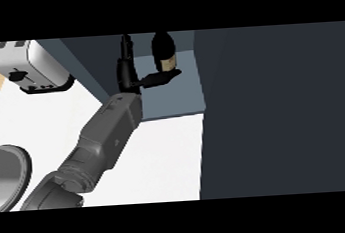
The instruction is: Pick up the wine, place it into the cabinet and close the cabinet
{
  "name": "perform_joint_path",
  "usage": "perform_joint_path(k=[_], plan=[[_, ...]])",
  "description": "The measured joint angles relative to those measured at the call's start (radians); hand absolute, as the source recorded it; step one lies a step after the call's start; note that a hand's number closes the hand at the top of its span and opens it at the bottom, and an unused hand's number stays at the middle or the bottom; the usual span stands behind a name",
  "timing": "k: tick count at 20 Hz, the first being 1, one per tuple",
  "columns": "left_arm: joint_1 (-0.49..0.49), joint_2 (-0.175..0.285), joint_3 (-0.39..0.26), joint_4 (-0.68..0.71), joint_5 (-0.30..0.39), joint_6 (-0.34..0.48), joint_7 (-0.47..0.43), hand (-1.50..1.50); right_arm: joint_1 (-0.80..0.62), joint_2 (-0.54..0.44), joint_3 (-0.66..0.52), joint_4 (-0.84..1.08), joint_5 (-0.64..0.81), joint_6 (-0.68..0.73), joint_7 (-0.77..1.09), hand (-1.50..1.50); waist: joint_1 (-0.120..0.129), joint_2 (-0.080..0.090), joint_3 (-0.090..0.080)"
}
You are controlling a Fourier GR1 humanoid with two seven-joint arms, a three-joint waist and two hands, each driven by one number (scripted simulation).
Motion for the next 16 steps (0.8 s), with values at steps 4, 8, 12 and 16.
perform_joint_path(k=[4,8,12,16], plan=[[0.009,0.0,-0.003,-0.006,-0.005,-0.035,-0.02,-1.5,0.006,0.001,0.012,-0.003,0.001,-0.004,0.003,-1.5,0.0,-0.001,-0.001],[0.007,-0.001,-0.011,-0.001,-0.016,-0.066,-0.017,-1.5,0.012,-0.002,0.007,-0.004,-0.002,0.0,0.0,-1.5,0.002,-0.001,-0.001],[0.01,-0.001,-0.017,-0.001,-0.019,-0.101,-0.015,-1.5,0.004,-0.006,0.01,-0.006,-0.001,-0.004,0.01,-1.5,0.002,-0.002,-0.002],[0.016,-0.001,-0.02,-0.008,-0.008,-0.129,-0.019,-1.5,-0.007,-0.014,-0.011,-0.003,-0.007,0.001,0.009,-1.5,0.002,-0.003,-0.003]])
